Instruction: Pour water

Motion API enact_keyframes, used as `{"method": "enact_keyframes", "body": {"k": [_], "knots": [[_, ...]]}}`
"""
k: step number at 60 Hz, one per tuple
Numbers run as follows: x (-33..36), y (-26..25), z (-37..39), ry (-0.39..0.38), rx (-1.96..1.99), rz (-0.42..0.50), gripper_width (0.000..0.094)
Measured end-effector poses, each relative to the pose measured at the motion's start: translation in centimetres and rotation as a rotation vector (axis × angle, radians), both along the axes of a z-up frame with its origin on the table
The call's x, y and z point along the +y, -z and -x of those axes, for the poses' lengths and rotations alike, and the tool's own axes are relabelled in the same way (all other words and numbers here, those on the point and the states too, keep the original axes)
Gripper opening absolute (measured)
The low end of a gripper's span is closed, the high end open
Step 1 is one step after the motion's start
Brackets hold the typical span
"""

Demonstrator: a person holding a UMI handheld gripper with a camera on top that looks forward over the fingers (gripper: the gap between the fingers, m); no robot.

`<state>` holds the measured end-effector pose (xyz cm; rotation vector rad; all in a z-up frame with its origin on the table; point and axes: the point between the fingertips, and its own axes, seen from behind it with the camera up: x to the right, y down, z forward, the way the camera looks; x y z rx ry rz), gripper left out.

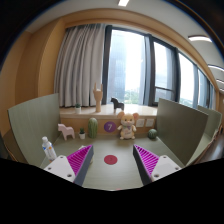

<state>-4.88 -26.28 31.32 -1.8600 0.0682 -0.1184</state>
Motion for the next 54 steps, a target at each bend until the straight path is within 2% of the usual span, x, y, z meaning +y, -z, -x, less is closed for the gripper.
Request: {"method": "enact_keyframes", "body": {"k": [7, 19, 25, 30, 40, 47, 54], "knots": [[0.4, 2.4, 1.5, -0.023, 0.012, -0.001, 0.0810], [3.1, 11.0, 7.7, -0.094, 0.024, -0.056, 0.0792], [3.4, 14.7, 12.4, -0.158, 0.036, -0.072, 0.0795], [3.3, 17.4, 17.6, -0.242, 0.054, -0.073, 0.0794], [3.4, 20.8, 26.6, -0.366, 0.090, -0.083, 0.0804], [5.2, 22.8, 30.5, -0.396, 0.081, -0.062, 0.0800], [8.0, 23.2, 32.1, -0.378, 0.061, -0.063, 0.0799]]}}
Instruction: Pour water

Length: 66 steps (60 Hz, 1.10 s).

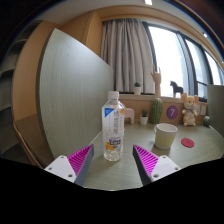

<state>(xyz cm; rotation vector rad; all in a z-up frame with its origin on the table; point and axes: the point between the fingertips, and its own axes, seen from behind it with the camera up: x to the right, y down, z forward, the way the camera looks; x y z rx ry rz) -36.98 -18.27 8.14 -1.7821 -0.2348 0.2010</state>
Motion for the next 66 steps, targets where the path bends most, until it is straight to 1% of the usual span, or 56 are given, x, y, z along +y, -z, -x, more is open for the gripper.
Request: {"method": "enact_keyframes", "body": {"k": [9, 13, 24, 28, 32, 34, 37, 43, 54, 55, 57, 64, 66], "knots": [[4.0, -0.9, 0.9, 0.041, 0.009, -0.029, 0.0794], [5.7, -1.5, 1.6, 0.029, 0.028, -0.041, 0.0793], [9.2, -2.2, 2.6, 0.033, 0.011, -0.063, 0.0782], [10.0, -2.6, 3.2, 0.020, 0.014, -0.078, 0.0712], [10.5, -2.7, 2.8, 0.027, 0.003, -0.094, 0.0550], [10.6, -2.7, 2.7, 0.029, -0.007, -0.102, 0.0541], [10.7, -2.6, 2.9, 0.022, 0.000, -0.108, 0.0498], [10.8, -2.8, 3.1, 0.019, 0.033, -0.113, 0.0391], [10.5, -2.8, 2.7, 0.048, 0.089, -0.096, 0.0390], [10.8, -2.8, 1.8, 0.048, 0.106, -0.093, 0.0390], [10.9, -3.0, 1.7, 0.064, 0.145, -0.082, 0.0391], [11.5, -6.0, -0.1, 0.107, 0.436, -0.069, 0.0392], [12.4, -6.8, -1.4, 0.105, 0.538, -0.084, 0.0392]]}}
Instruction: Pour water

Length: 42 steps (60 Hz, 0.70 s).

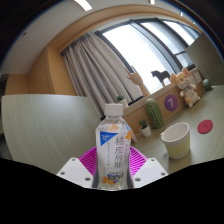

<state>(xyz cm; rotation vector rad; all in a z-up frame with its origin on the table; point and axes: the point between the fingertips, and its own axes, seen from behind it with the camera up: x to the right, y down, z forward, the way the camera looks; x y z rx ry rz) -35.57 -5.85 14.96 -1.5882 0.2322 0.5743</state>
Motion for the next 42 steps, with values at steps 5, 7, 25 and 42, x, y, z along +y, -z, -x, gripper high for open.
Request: {"method": "enact_keyframes", "body": {"k": [5, 7, 25, 42], "knots": [[1.3, -1.9, -2.2, 0.009, 0.286, 0.008, 0.0390], [1.6, -2.6, -2.6, 0.024, 0.389, 0.020, 0.0392], [5.1, -1.8, -6.7, 0.075, 1.180, 0.162, 0.0388], [7.2, -3.2, -9.4, 0.087, 1.699, 0.160, 0.0388]]}}
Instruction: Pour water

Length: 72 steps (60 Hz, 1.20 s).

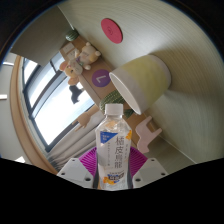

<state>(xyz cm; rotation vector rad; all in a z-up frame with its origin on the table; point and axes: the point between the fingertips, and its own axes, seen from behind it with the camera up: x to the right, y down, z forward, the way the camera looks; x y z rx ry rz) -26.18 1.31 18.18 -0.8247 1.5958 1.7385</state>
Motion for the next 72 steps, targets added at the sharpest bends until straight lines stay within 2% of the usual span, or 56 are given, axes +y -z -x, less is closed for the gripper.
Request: {"method": "enact_keyframes", "body": {"k": [9, 27, 33, 38, 45, 48, 57, 65, 72], "knots": [[0.6, -0.1, -2.0, 0.062, 0.201, -0.010, 0.0388], [0.8, 0.1, -1.5, 0.042, 0.167, 0.009, 0.0390], [0.9, -0.9, -0.9, 0.012, -0.097, 0.001, 0.0388], [1.0, -3.5, -0.7, -0.014, -0.444, -0.059, 0.0388], [0.4, -8.2, -1.0, 0.010, -0.903, -0.181, 0.0391], [0.1, -9.8, -2.0, 0.024, -1.086, -0.180, 0.0390], [0.0, -11.8, -6.0, 0.064, -1.622, -0.111, 0.0390], [0.4, -11.2, -11.5, 0.127, -1.995, 0.046, 0.0390], [0.6, -9.3, -16.3, 0.145, -2.189, 0.168, 0.0391]]}}
